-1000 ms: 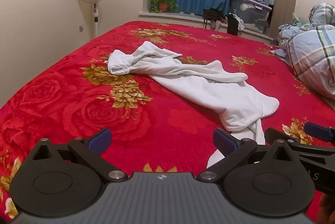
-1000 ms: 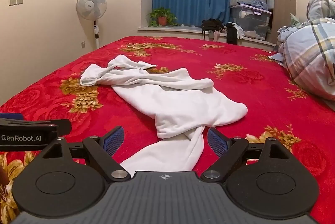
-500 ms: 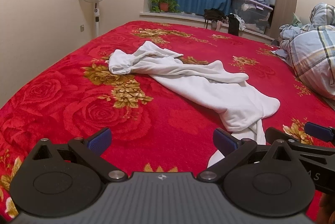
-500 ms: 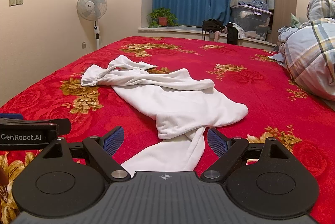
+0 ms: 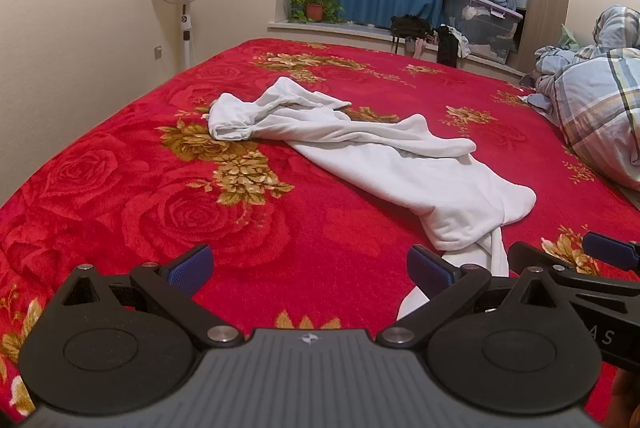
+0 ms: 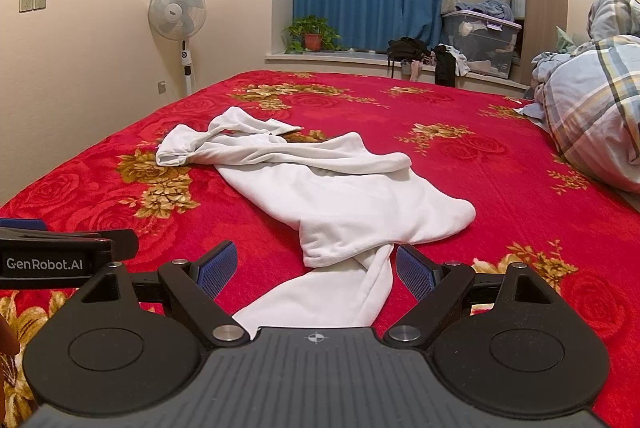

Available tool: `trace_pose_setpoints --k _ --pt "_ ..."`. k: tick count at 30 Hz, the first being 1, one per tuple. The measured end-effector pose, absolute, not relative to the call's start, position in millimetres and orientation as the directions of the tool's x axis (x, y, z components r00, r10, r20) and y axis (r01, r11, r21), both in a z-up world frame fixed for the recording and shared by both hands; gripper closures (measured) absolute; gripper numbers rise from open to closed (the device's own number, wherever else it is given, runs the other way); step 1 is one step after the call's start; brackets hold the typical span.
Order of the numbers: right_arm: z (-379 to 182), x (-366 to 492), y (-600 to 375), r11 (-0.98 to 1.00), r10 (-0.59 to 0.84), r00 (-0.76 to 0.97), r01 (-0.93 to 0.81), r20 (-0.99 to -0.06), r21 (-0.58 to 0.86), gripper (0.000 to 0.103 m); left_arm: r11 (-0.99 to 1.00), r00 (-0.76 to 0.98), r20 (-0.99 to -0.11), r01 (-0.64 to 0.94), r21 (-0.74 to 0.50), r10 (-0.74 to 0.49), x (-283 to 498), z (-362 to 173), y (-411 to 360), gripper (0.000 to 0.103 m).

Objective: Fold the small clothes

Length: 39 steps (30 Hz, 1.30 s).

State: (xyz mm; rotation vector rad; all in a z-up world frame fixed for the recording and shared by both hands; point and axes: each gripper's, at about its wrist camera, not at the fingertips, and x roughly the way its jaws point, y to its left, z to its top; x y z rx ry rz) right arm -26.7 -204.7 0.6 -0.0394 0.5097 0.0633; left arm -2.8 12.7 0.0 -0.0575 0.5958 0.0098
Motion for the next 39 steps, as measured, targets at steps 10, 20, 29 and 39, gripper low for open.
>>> trace_pose_setpoints --k 10,20,29,39 --pt "0 -27 -205 0.997 0.051 0.871 -0.071 -0.489 -0.022 0.016 0.998 0.827 -0.563 -0.028 -0.053 -0.006 -3 0 14 0.000" --pt "0 -26 -205 0.997 0.051 0.871 -0.071 -0.489 -0.023 0.016 0.998 0.827 -0.563 -0.028 -0.051 -0.006 -3 0 15 0.000" --pt "1 -25 -206 0.997 0.054 0.868 -0.072 -0.493 -0.018 0.016 0.998 0.854 -0.520 -0.049 -0.029 0.027 -5 4 16 0.000" --pt "8 28 -244 0.992 0.072 0.829 -0.119 -0.555 -0.049 0.026 0.998 0.878 -0.478 -0.054 -0.012 0.042 16 12 28 0.004"
